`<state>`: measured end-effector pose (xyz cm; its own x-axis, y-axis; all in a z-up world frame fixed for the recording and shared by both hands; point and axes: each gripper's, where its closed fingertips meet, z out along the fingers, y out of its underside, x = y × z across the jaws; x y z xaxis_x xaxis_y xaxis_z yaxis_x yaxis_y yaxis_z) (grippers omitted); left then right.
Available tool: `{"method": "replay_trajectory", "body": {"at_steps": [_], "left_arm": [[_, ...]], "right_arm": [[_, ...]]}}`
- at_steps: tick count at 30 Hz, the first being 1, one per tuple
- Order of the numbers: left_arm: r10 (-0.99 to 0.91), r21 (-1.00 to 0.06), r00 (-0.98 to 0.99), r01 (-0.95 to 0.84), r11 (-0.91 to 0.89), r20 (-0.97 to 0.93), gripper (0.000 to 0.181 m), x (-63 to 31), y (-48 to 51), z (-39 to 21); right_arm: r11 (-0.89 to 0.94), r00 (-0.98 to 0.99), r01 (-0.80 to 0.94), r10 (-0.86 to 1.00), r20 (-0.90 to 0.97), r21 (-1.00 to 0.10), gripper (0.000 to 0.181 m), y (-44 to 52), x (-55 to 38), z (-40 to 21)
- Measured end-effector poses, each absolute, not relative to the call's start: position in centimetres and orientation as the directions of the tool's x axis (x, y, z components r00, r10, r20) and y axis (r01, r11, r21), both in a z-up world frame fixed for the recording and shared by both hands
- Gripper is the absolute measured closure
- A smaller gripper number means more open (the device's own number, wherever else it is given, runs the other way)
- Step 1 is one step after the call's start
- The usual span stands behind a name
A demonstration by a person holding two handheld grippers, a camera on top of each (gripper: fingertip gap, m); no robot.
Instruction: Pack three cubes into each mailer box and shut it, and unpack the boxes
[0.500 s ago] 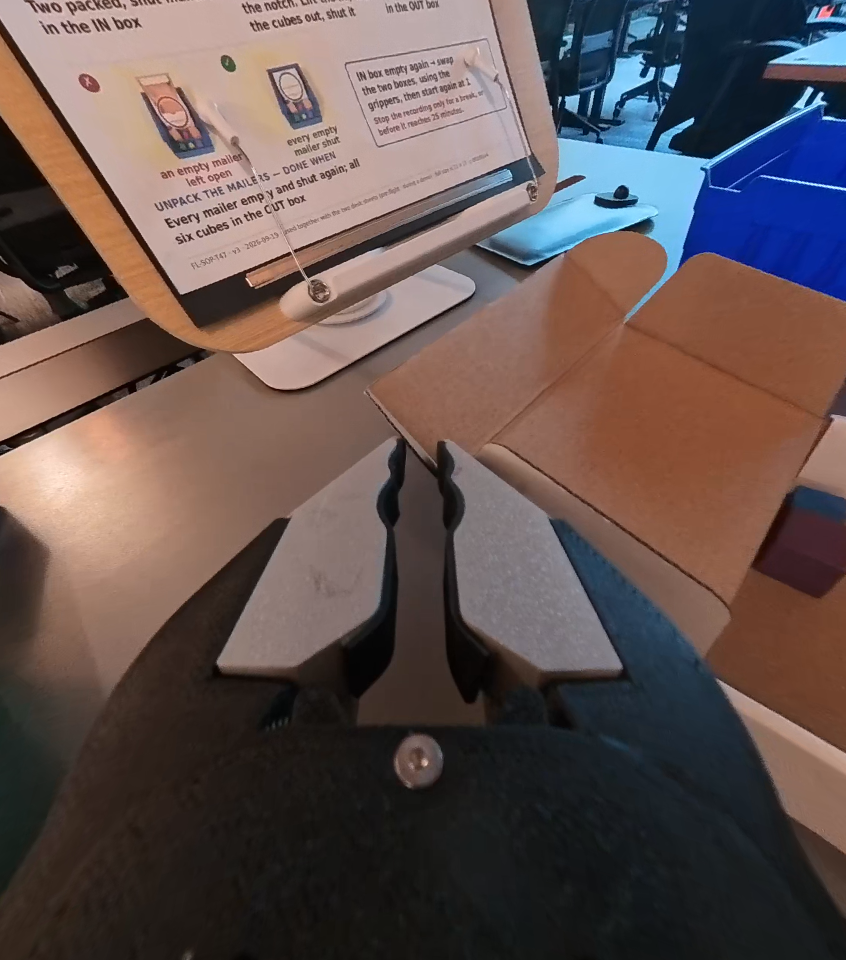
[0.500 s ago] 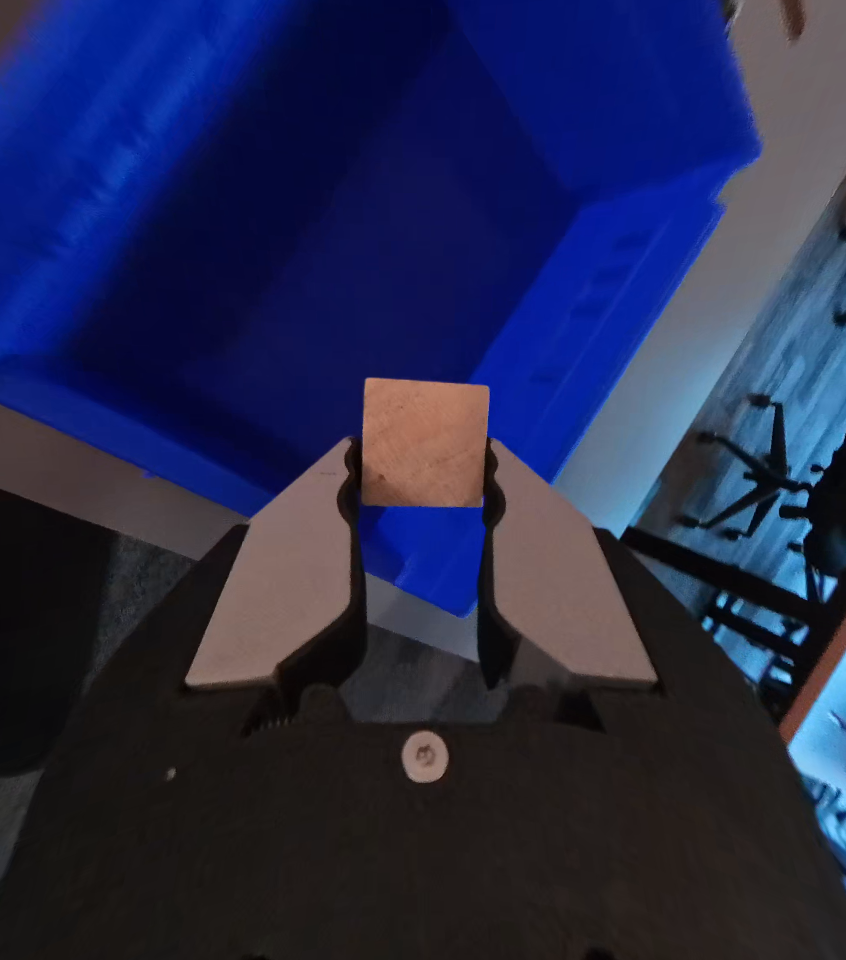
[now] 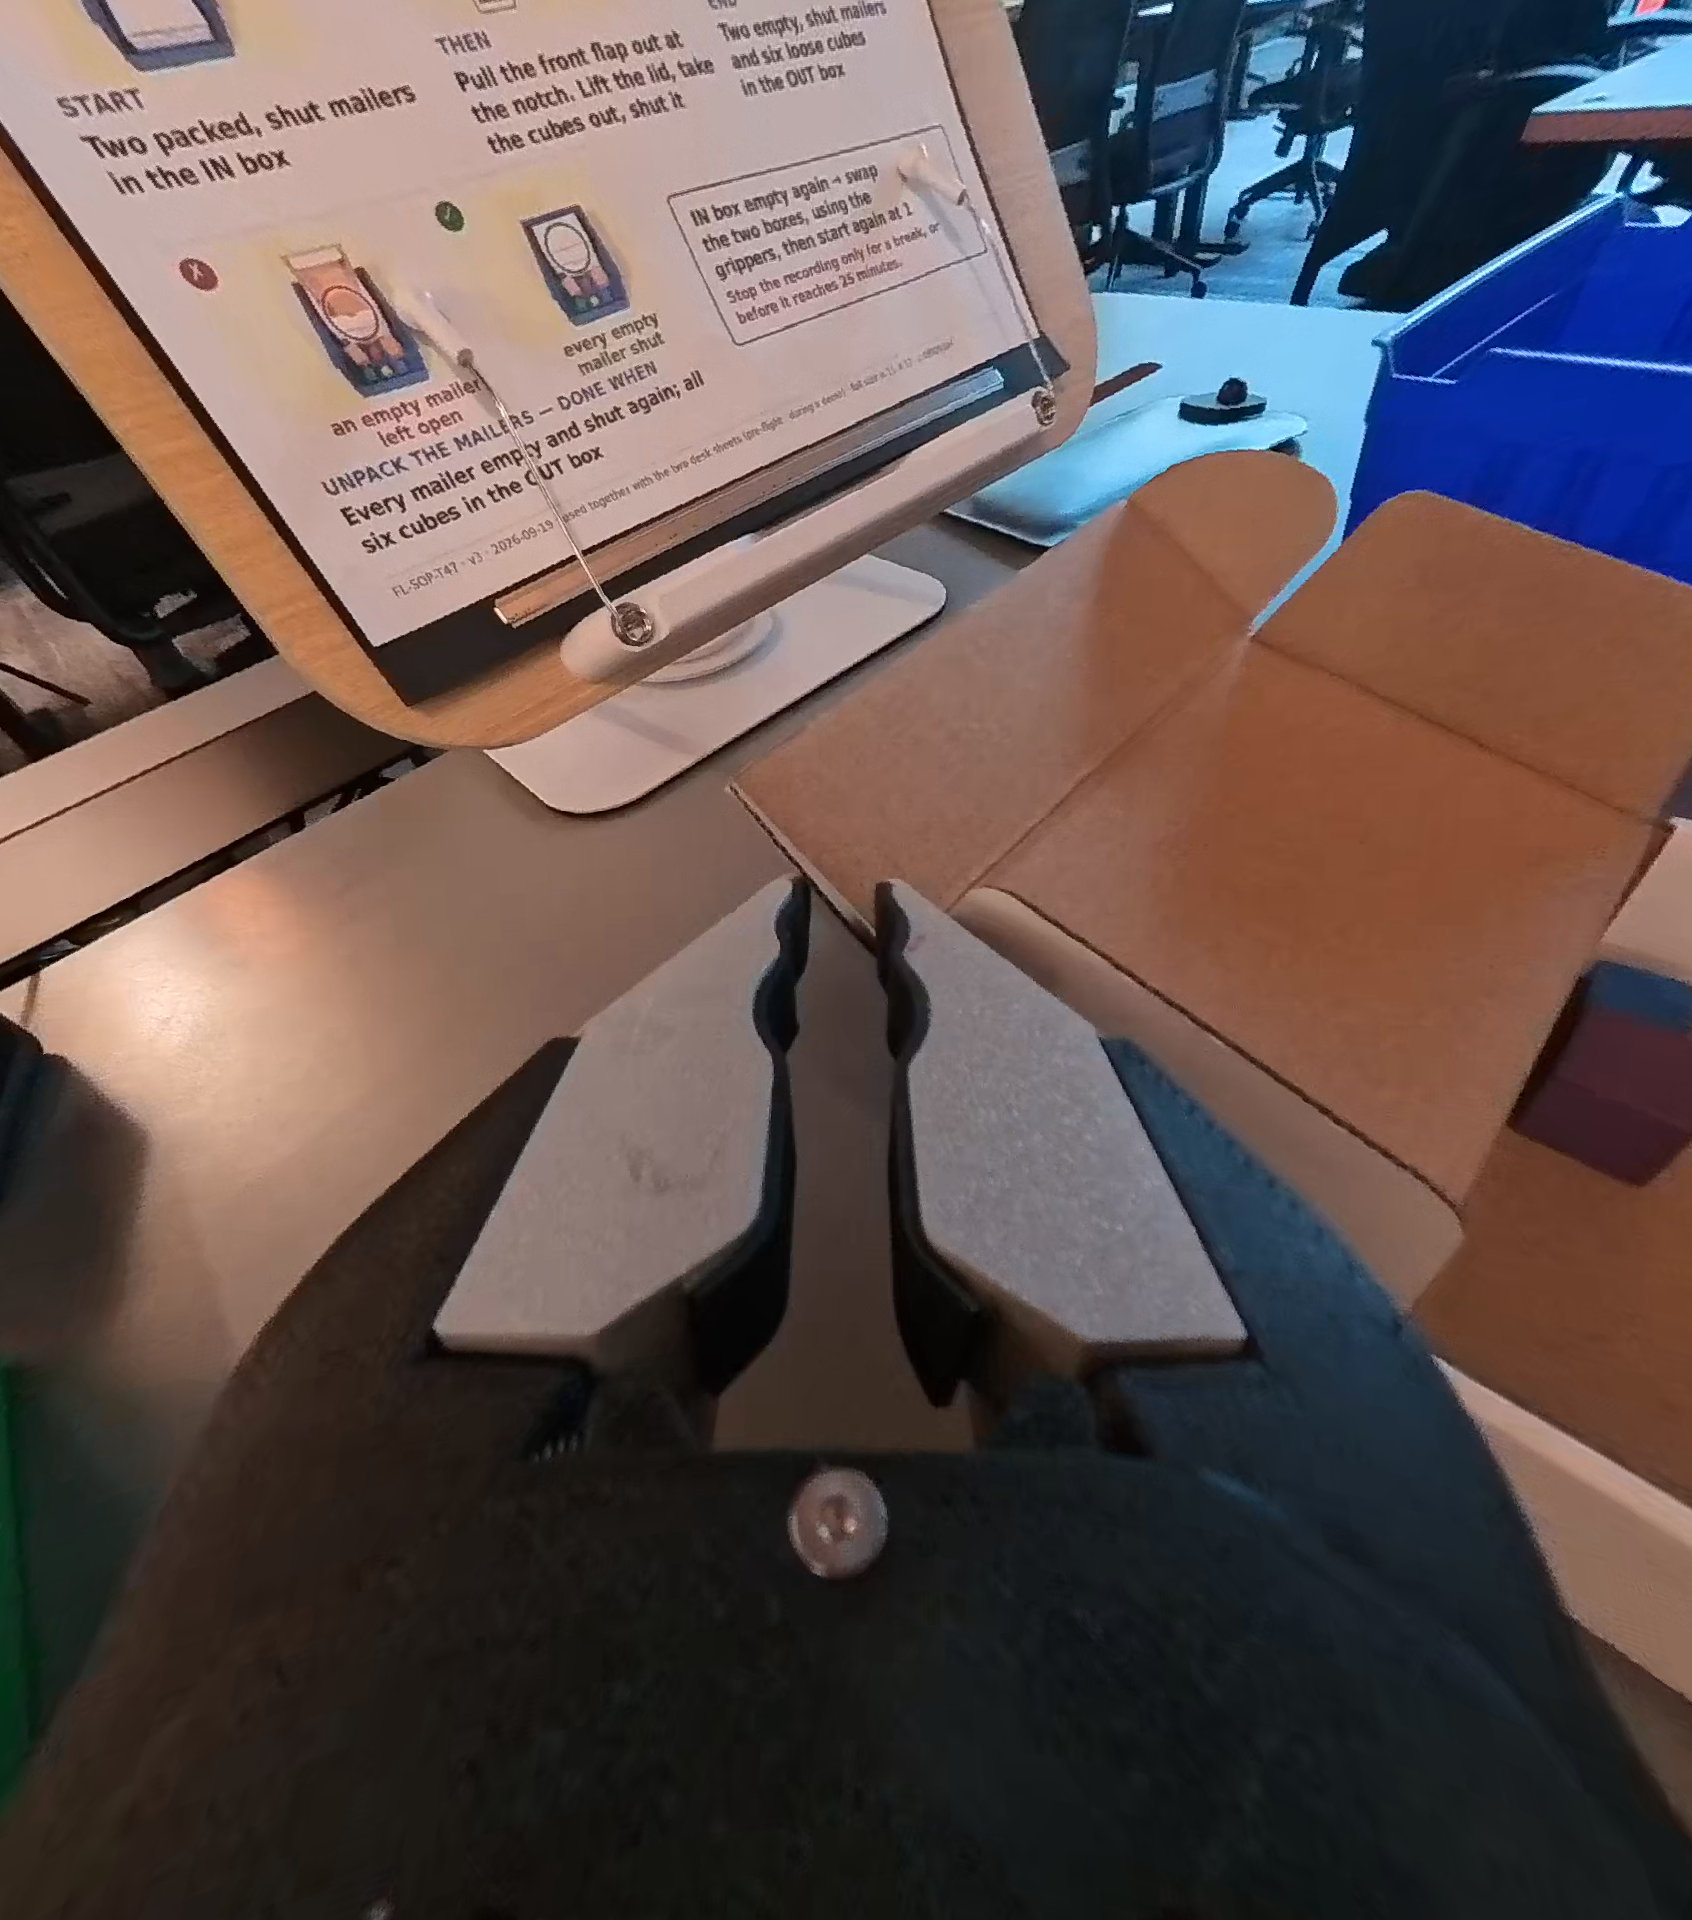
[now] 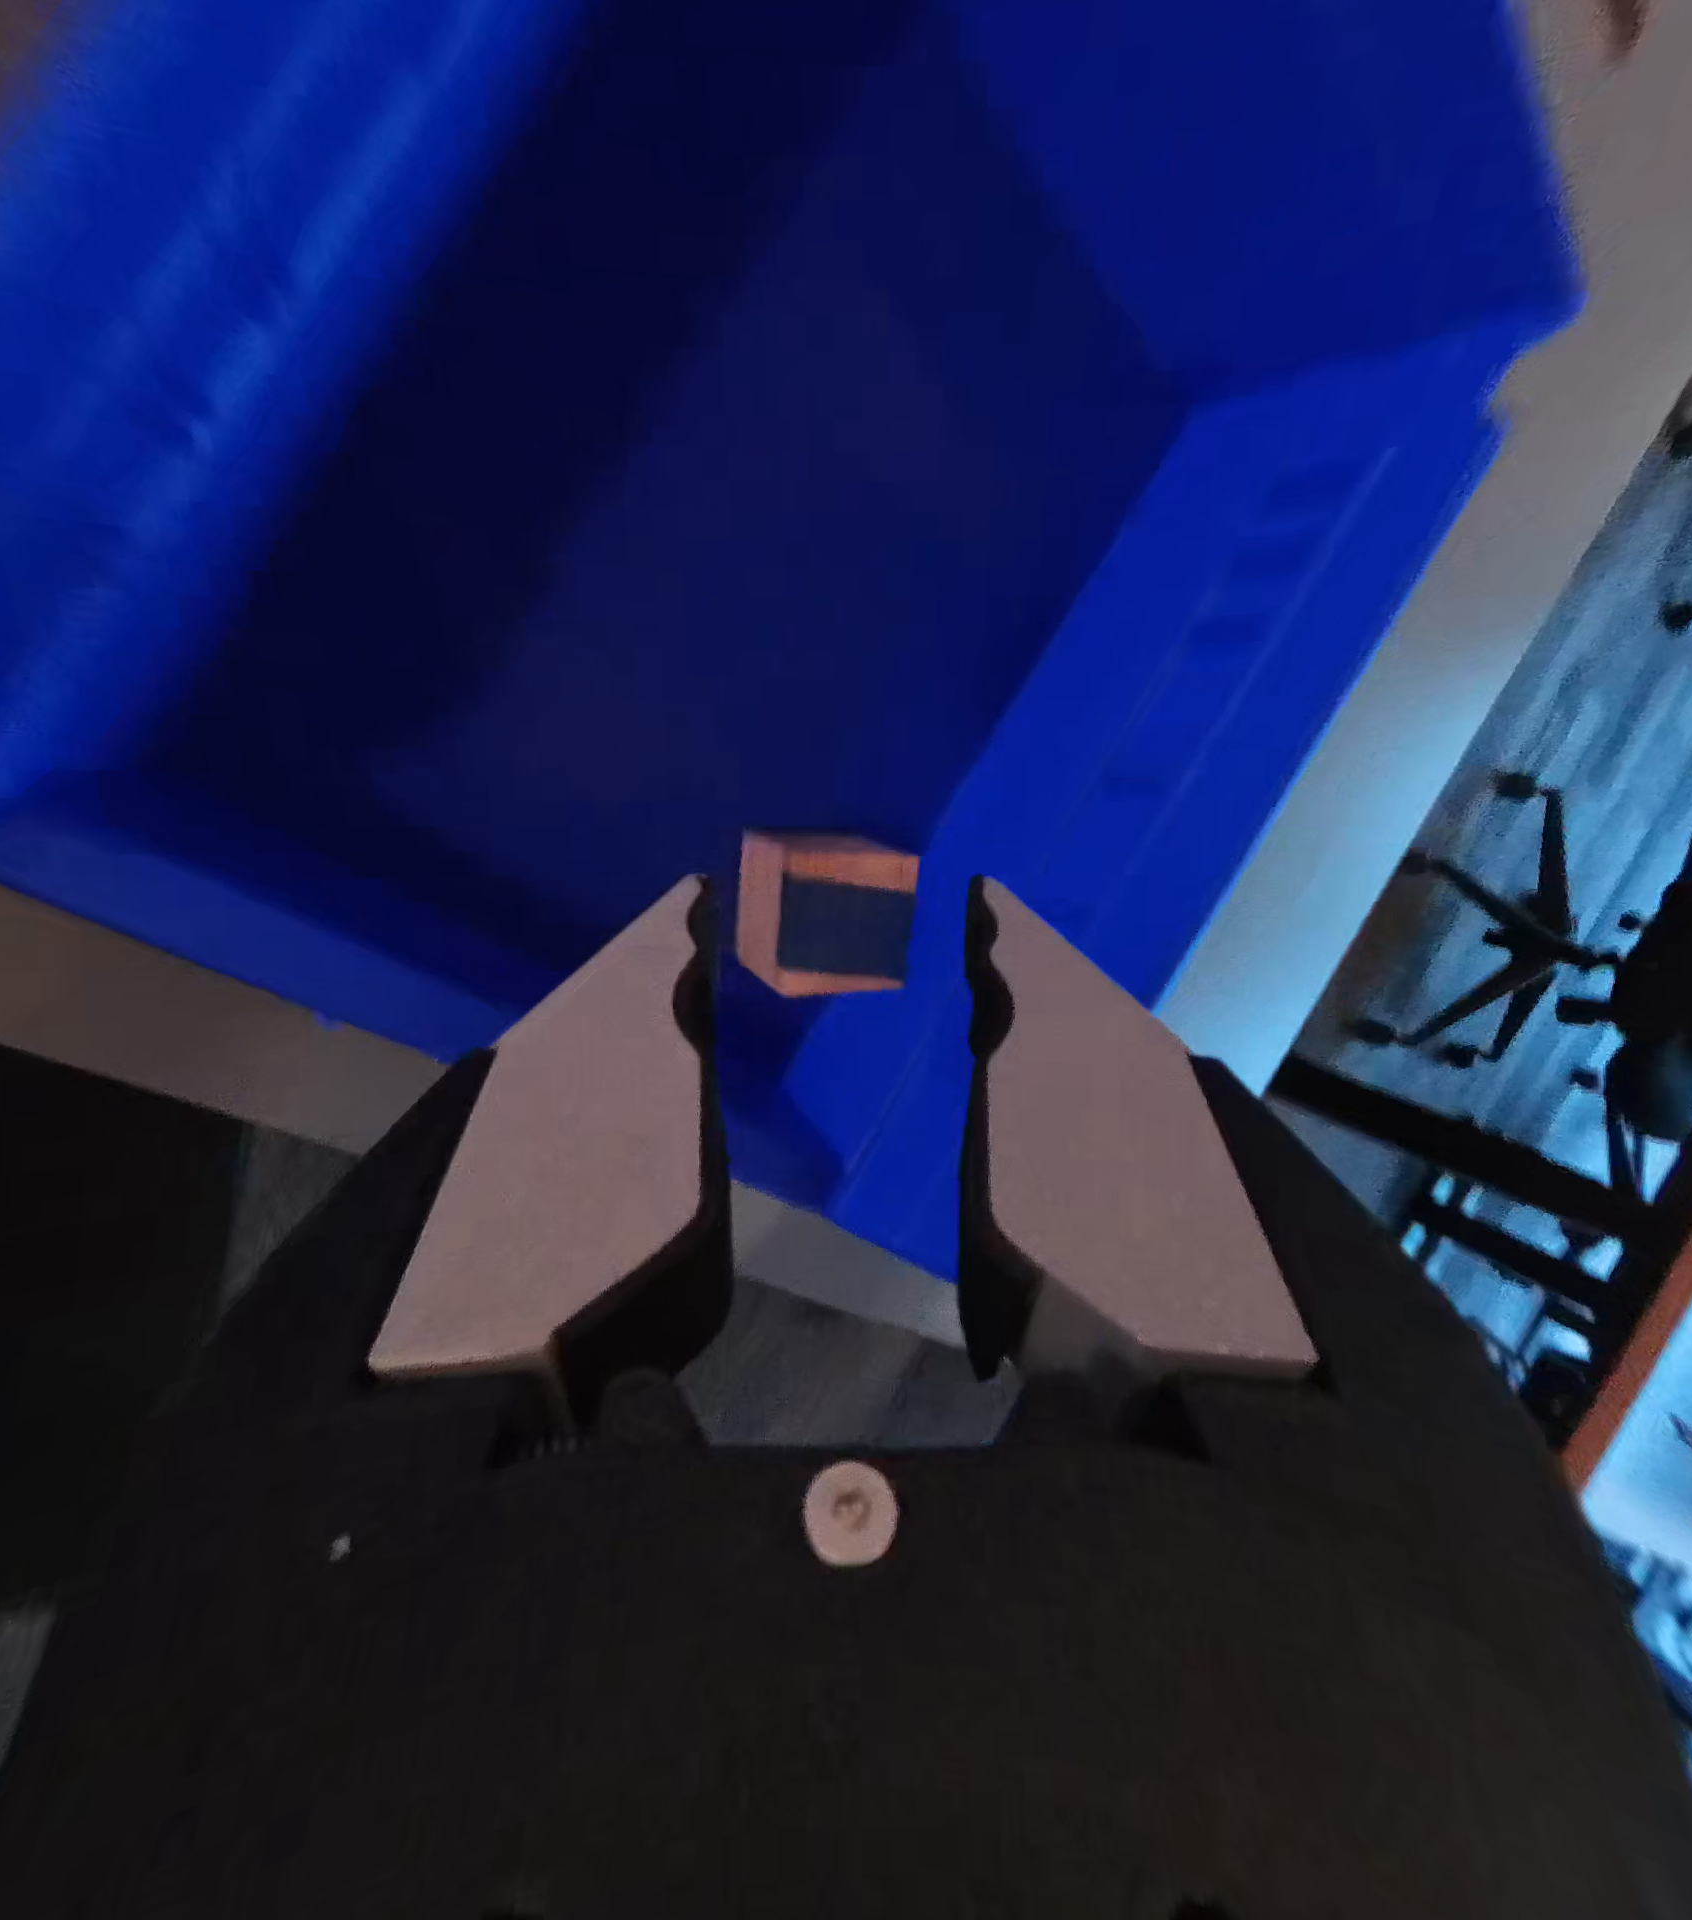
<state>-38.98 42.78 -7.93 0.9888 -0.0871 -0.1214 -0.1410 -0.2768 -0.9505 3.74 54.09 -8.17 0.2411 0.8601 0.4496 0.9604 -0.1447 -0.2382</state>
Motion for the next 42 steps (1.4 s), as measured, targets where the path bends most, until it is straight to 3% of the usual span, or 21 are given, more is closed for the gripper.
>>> {"method": "replay_trajectory", "body": {"at_steps": [4, 8, 10, 14, 21, 27, 31, 35, 37, 42], "left_arm": [[-0.091, -0.951, 0.987, -0.151, -0.269, -0.131, 0.171, -38.7, 42.8, -7.7], [-0.091, -0.950, 0.987, -0.156, -0.269, -0.136, 0.171, -38.7, 42.8, -7.8], [-0.090, -0.951, 0.987, -0.149, -0.271, -0.130, 0.171, -38.7, 42.8, -7.9], [-0.089, -0.948, 0.988, -0.143, -0.284, -0.123, 0.171, -39.0, 42.9, -8.3], [-0.088, -0.949, 0.989, -0.142, -0.280, -0.122, 0.171, -39.1, 42.9, -8.2], [-0.101, -0.954, 0.990, -0.125, -0.272, -0.101, 0.169, -39.0, 42.8, -7.9], [-0.097, -0.951, 0.988, -0.144, -0.275, -0.122, 0.170, -39.0, 42.8, -8.0], [-0.095, -0.950, 0.988, -0.141, -0.277, -0.119, 0.170, -39.0, 42.8, -8.1], [-0.098, -0.950, 0.988, -0.139, -0.280, -0.115, 0.170, -39.0, 42.8, -8.2], [-0.089, -0.949, 0.988, -0.145, -0.279, -0.124, 0.170, -39.2, 42.8, -8.1]], "right_arm": [[0.022, 0.158, 0.894, 0.920, 0.360, -0.447, 0.135, 49.1, -5.1, -6.0], [0.207, -0.045, 0.800, 0.956, 0.288, -0.563, 0.140, 42.1, -14.5, -6.0], [0.295, -0.166, 0.806, 0.945, 0.282, -0.513, 0.139, 39.2, -17.6, -7.8], [0.455, -0.333, 0.841, 0.862, 0.381, -0.293, 0.140, 38.6, -21.0, -11.8], [0.548, -0.483, 0.835, 0.775, 0.407, -0.052, 0.148, 39.8, -22.7, -15.8], [0.572, -0.528, 0.820, 0.760, 0.379, -0.006, 0.151, 39.1, -22.1, -15.8], [0.603, -0.562, 0.796, 0.767, 0.310, -0.048, 0.153, 37.2, -21.3, -15.4], [0.579, -0.533, 0.814, 0.772, 0.345, -0.039, 0.138, 38.3, -21.5, -15.8], [0.588, -0.550, 0.808, 0.777, 0.307, -0.040, 0.150, 38.0, -21.4, -16.6], [0.559, -0.502, 0.820, 0.805, 0.316, -0.119, 0.155, 38.1, -21.3, -14.7]]}}
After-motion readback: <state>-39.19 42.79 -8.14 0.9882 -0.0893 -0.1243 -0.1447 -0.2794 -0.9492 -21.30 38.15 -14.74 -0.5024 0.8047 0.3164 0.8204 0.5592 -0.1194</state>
